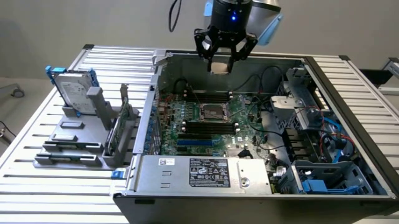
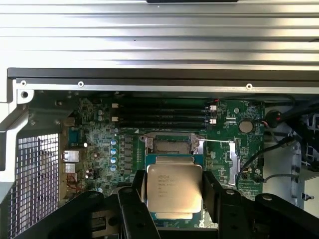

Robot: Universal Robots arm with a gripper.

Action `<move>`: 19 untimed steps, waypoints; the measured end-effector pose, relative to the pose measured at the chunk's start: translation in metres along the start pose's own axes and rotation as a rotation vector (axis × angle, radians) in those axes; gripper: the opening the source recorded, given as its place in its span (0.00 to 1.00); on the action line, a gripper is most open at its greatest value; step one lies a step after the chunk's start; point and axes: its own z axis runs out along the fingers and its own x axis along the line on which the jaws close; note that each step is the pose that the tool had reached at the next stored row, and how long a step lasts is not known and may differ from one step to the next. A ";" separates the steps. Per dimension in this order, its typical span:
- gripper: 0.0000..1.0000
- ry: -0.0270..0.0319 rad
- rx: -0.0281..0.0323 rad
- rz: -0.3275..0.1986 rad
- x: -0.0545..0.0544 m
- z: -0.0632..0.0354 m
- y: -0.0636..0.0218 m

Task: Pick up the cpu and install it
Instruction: 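Pick up the cpu and move it towards the insertion slot, then place the cpu into insertion slot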

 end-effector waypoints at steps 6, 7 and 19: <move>0.55 0.0000 0.0001 0.000 0.000 0.0000 0.0000; 0.55 0.0000 0.0001 0.000 0.000 0.0000 0.0000; 0.55 -0.0022 -0.0008 0.027 0.000 0.0006 0.0000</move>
